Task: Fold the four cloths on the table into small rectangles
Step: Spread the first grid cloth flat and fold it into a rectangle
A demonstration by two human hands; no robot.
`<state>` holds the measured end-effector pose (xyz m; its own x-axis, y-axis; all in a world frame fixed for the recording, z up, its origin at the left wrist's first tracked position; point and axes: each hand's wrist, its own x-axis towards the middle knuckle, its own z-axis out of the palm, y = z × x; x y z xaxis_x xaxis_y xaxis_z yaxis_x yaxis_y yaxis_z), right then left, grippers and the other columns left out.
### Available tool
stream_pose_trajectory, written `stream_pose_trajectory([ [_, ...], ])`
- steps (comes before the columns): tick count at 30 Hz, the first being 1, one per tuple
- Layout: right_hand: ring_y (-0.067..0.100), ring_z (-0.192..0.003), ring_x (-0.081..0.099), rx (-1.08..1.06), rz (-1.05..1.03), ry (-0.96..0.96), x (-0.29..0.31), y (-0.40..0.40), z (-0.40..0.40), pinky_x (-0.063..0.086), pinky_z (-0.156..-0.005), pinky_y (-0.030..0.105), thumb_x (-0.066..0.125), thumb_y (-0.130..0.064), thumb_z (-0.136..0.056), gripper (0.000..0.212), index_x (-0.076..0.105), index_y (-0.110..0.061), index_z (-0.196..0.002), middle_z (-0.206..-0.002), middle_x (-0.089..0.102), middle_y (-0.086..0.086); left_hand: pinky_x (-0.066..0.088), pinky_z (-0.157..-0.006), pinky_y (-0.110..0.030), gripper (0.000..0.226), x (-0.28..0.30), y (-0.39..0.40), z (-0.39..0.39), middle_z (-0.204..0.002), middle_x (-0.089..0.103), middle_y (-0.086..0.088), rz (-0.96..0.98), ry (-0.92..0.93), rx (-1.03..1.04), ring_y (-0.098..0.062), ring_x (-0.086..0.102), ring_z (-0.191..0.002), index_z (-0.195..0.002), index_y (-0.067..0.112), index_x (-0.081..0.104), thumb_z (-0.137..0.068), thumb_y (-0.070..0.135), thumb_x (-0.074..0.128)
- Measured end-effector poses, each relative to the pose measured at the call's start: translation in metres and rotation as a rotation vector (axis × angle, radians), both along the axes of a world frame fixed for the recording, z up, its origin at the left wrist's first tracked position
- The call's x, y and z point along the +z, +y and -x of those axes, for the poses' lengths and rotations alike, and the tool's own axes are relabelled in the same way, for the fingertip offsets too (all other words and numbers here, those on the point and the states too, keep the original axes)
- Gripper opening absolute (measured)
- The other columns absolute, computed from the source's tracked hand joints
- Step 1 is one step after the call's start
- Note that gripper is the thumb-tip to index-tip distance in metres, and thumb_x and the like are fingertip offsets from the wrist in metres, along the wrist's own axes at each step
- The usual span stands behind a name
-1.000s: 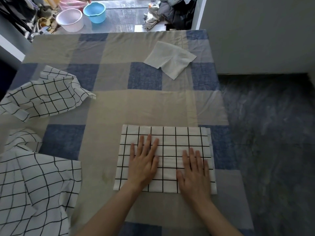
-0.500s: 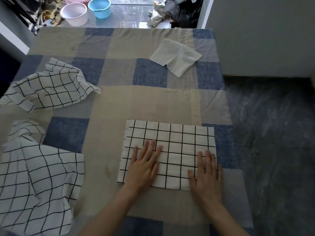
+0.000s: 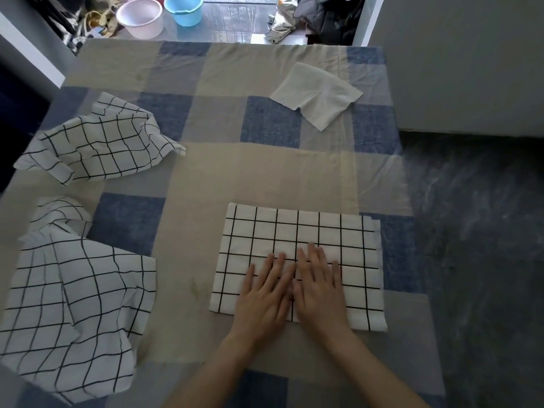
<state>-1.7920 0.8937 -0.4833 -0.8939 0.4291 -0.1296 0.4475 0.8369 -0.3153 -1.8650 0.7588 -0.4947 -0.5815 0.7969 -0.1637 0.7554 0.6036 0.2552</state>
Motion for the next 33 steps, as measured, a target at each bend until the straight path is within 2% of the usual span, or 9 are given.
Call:
stream_pose_trajectory([
  [5,0.016,-0.150,0.001,0.006,-0.048,-0.050,-0.007,0.019,-0.021,0.009,-0.119,0.048,0.033,-0.040,-0.096,0.063,0.016,-0.023,-0.155,-0.163,0.009,0.001,0.009,-0.117,-0.050,0.058,0.002,-0.024,0.016,-0.163,0.009,0.002,0.035,0.016,0.089,-0.021,0.008,-0.150,-0.154,0.030,0.019,-0.098,0.041,0.031],
  [10,0.017,-0.149,0.008,-0.209,-0.051,-0.098,-0.001,0.059,-0.064,0.005,-0.119,0.046,0.023,-0.040,-0.095,0.061,0.017,-0.025,-0.154,-0.162,0.012,0.000,0.010,-0.116,-0.049,0.062,0.006,-0.049,0.035,-0.163,0.004,0.002,0.064,0.008,0.120,-0.021,0.006,-0.150,-0.154,0.030,0.015,-0.097,0.047,0.030],
  [16,0.027,-0.146,0.016,-0.379,-0.024,-0.142,0.007,0.064,-0.086,0.019,-0.116,0.054,0.016,-0.049,-0.096,0.065,0.018,-0.018,-0.153,-0.160,0.016,0.010,-0.002,-0.116,-0.050,0.103,0.015,-0.058,0.042,-0.162,-0.015,-0.007,0.180,0.012,0.020,-0.024,-0.014,-0.149,-0.155,0.028,-0.004,-0.077,0.087,0.029],
  [19,0.034,-0.139,0.029,-0.469,-0.028,-0.089,0.021,0.054,-0.087,0.032,-0.110,0.054,0.038,-0.033,-0.097,0.058,0.028,-0.010,-0.149,-0.157,0.023,0.015,-0.003,-0.115,-0.050,0.109,0.026,-0.049,0.038,-0.161,-0.015,-0.014,0.187,0.036,0.045,-0.029,-0.015,-0.148,-0.155,0.027,-0.002,-0.072,0.089,0.032],
  [22,0.030,-0.125,0.040,-0.522,-0.026,0.022,0.035,0.039,-0.089,0.040,-0.099,0.048,0.057,-0.017,-0.091,0.056,0.038,-0.007,-0.142,-0.144,0.039,0.016,0.003,-0.116,-0.049,0.087,0.045,-0.032,0.017,-0.162,-0.007,-0.010,0.019,0.061,-0.004,-0.028,-0.007,-0.149,-0.156,0.023,0.006,-0.088,0.068,0.037],
  [25,0.029,-0.113,0.040,-0.644,0.086,-0.020,0.044,0.023,-0.093,0.042,-0.090,0.043,0.061,-0.023,-0.087,0.062,0.034,-0.006,-0.140,-0.131,0.041,0.019,0.010,-0.113,-0.051,0.069,0.047,-0.023,-0.028,-0.163,0.002,-0.005,-0.042,0.052,-0.233,-0.027,0.003,-0.150,-0.155,0.025,0.015,-0.095,0.052,0.035],
  [28,0.036,-0.120,0.038,-0.812,0.277,-0.081,0.053,0.013,-0.093,0.042,-0.089,0.044,0.065,-0.029,-0.088,0.071,0.026,-0.005,-0.143,-0.138,0.032,0.024,0.015,-0.106,-0.058,0.071,0.030,-0.029,-0.062,-0.162,0.011,-0.011,0.129,0.000,-0.255,-0.036,0.010,-0.147,-0.152,0.032,0.027,-0.089,0.064,0.036],
  [30,0.039,-0.118,0.043,-0.897,0.391,-0.052,0.058,0.014,-0.090,0.044,-0.087,0.043,0.071,-0.027,-0.084,0.076,0.027,-0.003,-0.142,-0.139,0.032,0.025,0.014,-0.104,-0.062,0.079,0.022,-0.031,-0.069,-0.160,0.015,-0.017,0.181,-0.022,-0.243,-0.041,0.009,-0.146,-0.152,0.034,0.025,-0.083,0.071,0.039],
  [33,0.036,-0.107,0.057,-1.069,0.657,0.051,0.053,0.027,-0.083,0.049,-0.073,0.034,0.077,-0.021,-0.079,0.072,0.038,0.004,-0.133,-0.126,0.053,0.024,0.010,-0.102,-0.067,0.085,0.026,-0.026,-0.066,-0.159,0.015,-0.020,0.235,-0.073,-0.262,-0.046,0.007,-0.144,-0.151,0.040,0.021,-0.078,0.077,0.039],
])
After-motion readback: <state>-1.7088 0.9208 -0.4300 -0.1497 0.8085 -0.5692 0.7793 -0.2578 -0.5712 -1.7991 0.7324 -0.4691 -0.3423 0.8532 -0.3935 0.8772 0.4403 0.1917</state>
